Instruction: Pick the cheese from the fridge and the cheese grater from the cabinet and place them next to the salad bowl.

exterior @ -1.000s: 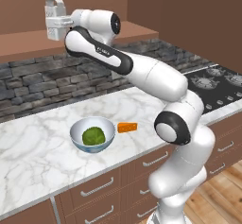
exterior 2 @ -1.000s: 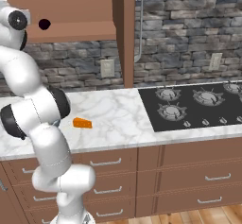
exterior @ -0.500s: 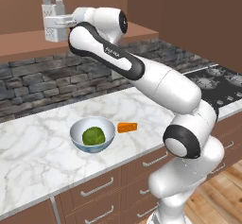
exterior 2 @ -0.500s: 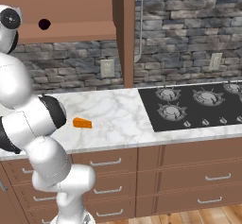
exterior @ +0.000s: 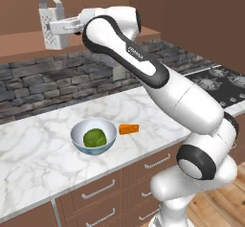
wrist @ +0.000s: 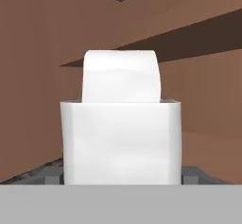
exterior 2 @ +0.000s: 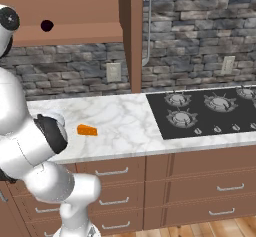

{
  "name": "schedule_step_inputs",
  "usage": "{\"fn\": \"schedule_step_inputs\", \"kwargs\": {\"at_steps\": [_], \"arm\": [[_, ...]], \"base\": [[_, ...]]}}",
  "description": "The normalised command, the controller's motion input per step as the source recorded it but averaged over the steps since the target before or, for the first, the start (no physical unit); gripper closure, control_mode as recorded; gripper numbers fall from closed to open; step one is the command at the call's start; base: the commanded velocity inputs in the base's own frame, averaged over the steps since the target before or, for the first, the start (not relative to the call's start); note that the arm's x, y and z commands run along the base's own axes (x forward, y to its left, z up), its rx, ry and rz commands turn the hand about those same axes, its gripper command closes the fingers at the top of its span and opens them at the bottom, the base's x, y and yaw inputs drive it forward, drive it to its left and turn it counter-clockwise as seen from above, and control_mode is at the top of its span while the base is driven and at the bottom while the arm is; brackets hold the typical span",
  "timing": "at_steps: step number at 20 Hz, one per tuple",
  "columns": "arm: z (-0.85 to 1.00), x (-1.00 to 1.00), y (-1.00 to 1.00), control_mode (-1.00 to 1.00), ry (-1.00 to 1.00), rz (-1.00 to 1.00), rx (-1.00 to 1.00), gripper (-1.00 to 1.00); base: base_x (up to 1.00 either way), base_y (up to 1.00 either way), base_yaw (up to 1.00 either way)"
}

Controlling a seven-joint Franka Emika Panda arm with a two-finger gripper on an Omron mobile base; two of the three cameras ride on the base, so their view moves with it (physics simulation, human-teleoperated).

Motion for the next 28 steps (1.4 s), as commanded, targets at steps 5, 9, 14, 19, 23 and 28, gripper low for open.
{"fn": "schedule_step_inputs", "kwargs": {"at_steps": [5, 9, 14, 19, 23, 28], "arm": [[0.01, -0.91, -0.31, -1.0, 0.02, 0.13, 0.0, 1.0], [0.01, -1.0, -0.45, -1.0, 0.0, 0.12, 0.0, 1.0], [-0.01, -0.91, -0.61, -1.0, 0.0, 0.08, 0.0, 1.0], [-0.32, -0.31, -0.74, -1.0, 0.0, 0.0, 0.0, 1.0], [-0.59, -0.03, -0.95, -1.0, 0.01, 0.0, 0.0, 1.0], [-0.65, 0.07, -0.89, -1.0, -0.08, 0.0, 0.0, 1.0]], "base": [[0.0, 0.0, 0.0], [0.0, 0.0, 0.0], [0.0, 0.0, 0.0], [0.0, 0.0, 0.0], [0.0, 0.0, 0.0], [0.0, 0.0, 0.0]]}}
